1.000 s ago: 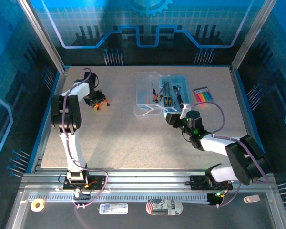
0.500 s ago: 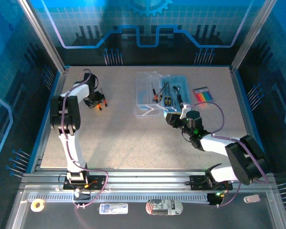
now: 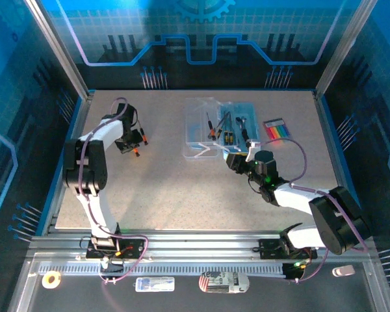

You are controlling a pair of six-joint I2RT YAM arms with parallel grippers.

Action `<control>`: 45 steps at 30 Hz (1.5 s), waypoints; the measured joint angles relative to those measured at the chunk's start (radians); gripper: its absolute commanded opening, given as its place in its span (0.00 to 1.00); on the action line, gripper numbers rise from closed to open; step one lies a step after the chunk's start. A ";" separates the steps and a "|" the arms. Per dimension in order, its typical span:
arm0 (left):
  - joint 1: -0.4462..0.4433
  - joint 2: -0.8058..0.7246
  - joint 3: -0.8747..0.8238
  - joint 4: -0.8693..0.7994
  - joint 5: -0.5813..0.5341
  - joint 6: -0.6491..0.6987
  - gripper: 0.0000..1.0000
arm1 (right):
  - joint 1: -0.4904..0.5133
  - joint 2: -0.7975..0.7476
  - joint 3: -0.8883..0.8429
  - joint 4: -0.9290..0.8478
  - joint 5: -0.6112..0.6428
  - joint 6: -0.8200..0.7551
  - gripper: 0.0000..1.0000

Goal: Pack the tool kit

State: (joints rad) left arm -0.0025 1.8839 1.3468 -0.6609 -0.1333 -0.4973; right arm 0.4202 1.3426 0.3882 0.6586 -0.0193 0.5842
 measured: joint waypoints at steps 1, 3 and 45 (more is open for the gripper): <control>-0.010 -0.026 0.000 -0.004 -0.007 0.000 0.04 | 0.000 0.000 0.000 0.000 0.000 0.000 0.46; -0.035 -0.076 0.003 -0.020 -0.021 0.000 0.04 | 0.000 0.000 0.000 0.000 0.000 0.000 0.46; -0.608 0.250 0.636 -0.067 -0.016 -0.099 0.05 | 0.000 0.006 0.003 0.026 -0.042 -0.004 0.49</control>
State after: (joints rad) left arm -0.6109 2.1342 1.9831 -0.7280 -0.1493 -0.5961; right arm 0.4202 1.3487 0.3916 0.6842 -0.0612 0.5804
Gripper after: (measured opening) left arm 0.052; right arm 0.494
